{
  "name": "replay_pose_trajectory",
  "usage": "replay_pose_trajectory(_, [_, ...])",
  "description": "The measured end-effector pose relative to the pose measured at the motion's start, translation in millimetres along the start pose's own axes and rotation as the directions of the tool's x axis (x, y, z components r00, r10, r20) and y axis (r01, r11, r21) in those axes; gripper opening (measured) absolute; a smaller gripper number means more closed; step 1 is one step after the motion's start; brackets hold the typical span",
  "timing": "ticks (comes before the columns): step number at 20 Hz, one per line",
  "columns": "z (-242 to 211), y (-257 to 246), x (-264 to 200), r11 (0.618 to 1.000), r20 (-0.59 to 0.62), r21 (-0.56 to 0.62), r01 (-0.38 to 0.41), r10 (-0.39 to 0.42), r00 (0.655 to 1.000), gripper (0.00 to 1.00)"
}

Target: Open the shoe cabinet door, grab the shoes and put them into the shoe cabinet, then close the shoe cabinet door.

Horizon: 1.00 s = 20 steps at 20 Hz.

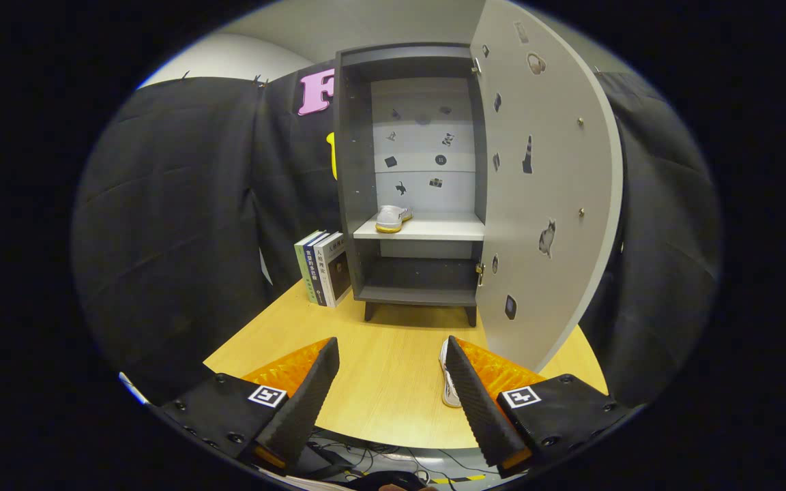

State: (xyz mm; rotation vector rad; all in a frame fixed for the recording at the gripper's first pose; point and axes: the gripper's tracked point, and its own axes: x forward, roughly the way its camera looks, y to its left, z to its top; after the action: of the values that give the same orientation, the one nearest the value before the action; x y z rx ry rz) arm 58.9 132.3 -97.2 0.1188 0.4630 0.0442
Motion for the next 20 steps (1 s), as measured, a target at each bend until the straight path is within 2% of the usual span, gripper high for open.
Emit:
replay_pose_trajectory(6, [-48.3, -19.4, 87.5, 0.998, -0.13, 0.043, 0.036, -0.03, 0.991, 0.98])
replay_pose_trajectory(11, [-121.9, -47.9, 152.0, 0.995, -0.245, 0.054, 0.082, -0.066, 0.967, 0.98])
replay_pose_trajectory(13, [-157.5, -65.8, 173.7, 0.991, -0.297, 0.052, 0.122, -0.101, 0.95, 0.98])
replay_pose_trajectory(17, [-186.6, -85.2, 209.9, 0.987, -0.3, 0.086, 0.135, -0.103, 0.948, 0.98])
replay_pose_trajectory(20, [-203.6, -95.6, 225.9, 0.988, -0.334, 0.052, 0.142, -0.117, 0.935, 0.98])
